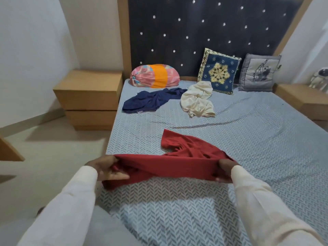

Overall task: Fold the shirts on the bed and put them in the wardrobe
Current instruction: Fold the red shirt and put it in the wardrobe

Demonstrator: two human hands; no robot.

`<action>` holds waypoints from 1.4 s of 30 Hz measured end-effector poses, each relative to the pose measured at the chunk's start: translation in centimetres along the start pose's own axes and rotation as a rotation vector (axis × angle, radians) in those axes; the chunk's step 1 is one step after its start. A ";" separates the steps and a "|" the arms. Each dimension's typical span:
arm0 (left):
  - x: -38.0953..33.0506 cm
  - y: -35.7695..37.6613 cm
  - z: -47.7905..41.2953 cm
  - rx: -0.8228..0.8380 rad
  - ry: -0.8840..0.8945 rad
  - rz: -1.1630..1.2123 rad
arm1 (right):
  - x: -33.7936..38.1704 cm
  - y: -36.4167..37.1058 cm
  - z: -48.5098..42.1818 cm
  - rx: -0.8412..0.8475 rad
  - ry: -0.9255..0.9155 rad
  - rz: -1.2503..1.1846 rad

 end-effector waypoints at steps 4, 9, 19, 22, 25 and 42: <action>-9.8 3.5 -1.7 0.037 0.350 0.416 | 11.5 1.1 1.5 0.193 -0.203 -0.751; -27.8 5.8 4.5 0.209 0.789 0.668 | 28.4 -3.2 7.7 0.147 -0.756 -1.048; -34.8 0.7 6.7 -0.333 1.016 0.032 | 32.7 -8.7 11.6 -0.530 -0.942 -0.290; -29.5 -1.3 1.2 -0.594 0.925 -0.548 | 26.8 -7.5 9.5 -0.802 -0.711 0.169; -23.4 -1.7 -3.6 -0.621 0.825 -0.928 | 21.5 -5.7 6.6 -0.854 -0.652 0.335; 3.9 -0.6 -3.7 -0.456 0.619 -1.795 | -1.6 -4.6 5.9 -0.720 -0.599 0.881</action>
Point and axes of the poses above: each hand's wrist, its own z-axis away from the middle knuckle, its own y-axis out of the palm, x = y × z, the point moved 1 cm from there along -z, towards the middle knuckle, and after that the axes turned 6 degrees about -z, right-handed, at the moved point
